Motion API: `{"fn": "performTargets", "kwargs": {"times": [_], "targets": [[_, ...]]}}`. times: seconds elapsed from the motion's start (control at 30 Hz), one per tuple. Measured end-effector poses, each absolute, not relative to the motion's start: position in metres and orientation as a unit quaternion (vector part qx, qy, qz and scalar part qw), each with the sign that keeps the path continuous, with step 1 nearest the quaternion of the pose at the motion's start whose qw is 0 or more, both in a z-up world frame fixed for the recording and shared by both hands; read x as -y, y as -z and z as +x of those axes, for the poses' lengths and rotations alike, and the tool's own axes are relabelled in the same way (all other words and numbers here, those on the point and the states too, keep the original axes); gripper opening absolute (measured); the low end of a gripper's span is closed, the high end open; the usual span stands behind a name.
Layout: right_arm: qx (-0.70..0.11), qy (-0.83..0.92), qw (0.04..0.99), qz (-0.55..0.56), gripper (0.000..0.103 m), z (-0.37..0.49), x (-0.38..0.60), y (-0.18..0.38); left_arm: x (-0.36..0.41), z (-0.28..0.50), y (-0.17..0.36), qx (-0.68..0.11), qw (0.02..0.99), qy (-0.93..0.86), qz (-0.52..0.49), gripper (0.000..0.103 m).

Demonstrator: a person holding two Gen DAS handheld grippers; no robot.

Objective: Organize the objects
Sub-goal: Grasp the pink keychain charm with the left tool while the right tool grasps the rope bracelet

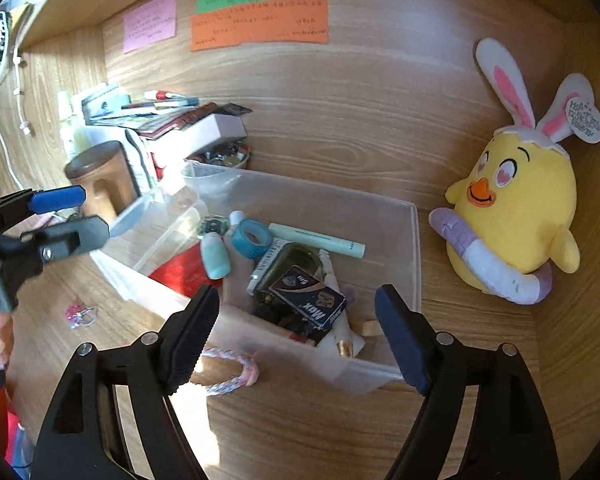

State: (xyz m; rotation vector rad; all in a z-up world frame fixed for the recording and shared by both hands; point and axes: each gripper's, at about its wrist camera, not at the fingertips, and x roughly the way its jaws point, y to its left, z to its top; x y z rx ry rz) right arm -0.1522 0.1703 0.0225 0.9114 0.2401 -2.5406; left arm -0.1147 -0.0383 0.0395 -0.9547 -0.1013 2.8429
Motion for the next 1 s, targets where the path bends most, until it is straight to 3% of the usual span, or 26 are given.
{"fn": "performTargets", "kwargs": {"times": [0.33,0.83,0.9,1.0], "targets": [[-0.085,0.905,0.232,0.346,0.085,-0.129,-0.161,-0.011,0.073,-0.093,0.001,0.03,0.035,-0.926,-0.374,0.1],[-0.103,0.858,0.239,0.443,0.085,-0.135,-0.131,0.051,0.088,-0.072,0.054,0.03,0.035,-0.898,-0.438,0.1],[-0.106,0.854,0.237,0.452,0.085,-0.137,-0.125,0.056,0.088,-0.07,0.055,0.028,0.036,-0.898,-0.438,0.098],[-0.114,0.856,0.23,0.448,0.085,-0.138,-0.115,0.06,0.085,-0.071,0.057,0.019,0.048,-0.895,-0.443,0.084]]}}
